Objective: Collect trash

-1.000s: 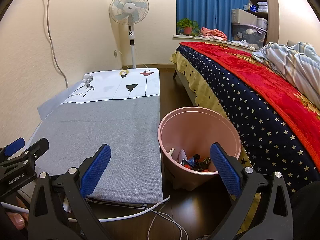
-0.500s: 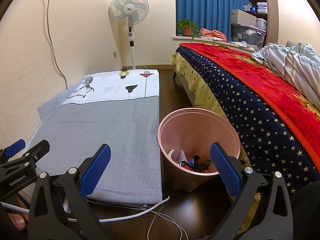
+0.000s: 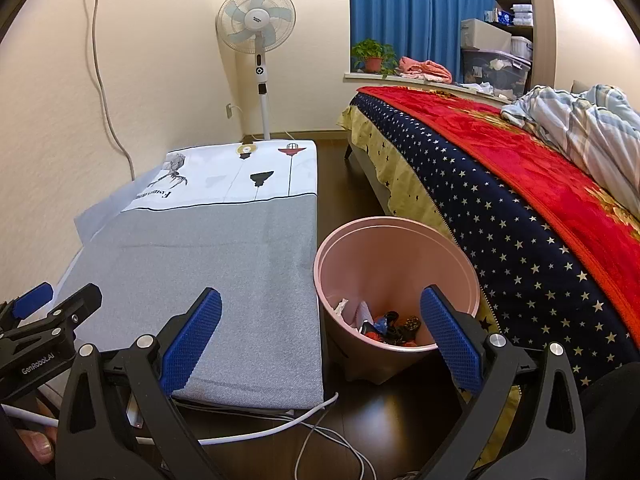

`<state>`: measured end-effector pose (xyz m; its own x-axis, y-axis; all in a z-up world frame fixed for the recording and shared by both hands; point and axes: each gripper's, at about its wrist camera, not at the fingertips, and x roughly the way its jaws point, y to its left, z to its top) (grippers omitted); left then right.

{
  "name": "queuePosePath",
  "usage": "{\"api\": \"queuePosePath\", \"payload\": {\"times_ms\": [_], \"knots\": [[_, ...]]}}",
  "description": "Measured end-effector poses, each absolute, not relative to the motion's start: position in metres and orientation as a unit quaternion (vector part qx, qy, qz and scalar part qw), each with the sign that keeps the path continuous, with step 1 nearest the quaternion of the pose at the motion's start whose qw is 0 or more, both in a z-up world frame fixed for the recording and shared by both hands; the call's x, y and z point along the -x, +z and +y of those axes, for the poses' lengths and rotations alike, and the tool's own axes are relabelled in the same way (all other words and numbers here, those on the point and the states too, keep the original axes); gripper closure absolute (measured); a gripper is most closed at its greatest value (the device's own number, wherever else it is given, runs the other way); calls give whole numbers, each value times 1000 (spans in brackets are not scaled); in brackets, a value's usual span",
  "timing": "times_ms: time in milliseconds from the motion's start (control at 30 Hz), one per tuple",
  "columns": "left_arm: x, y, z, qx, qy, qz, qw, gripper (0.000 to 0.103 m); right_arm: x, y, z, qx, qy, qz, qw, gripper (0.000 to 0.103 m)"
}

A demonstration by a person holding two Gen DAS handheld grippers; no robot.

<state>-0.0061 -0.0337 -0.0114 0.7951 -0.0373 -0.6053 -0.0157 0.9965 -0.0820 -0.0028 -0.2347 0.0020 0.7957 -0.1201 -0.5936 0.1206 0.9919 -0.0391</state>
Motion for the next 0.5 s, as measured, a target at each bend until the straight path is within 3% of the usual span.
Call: {"api": "queuePosePath", "payload": {"times_ms": [500], "knots": [[4,-14,-33,42,-8,321,946,8,3,3,-235,-2,-64,312,948,5]]}}
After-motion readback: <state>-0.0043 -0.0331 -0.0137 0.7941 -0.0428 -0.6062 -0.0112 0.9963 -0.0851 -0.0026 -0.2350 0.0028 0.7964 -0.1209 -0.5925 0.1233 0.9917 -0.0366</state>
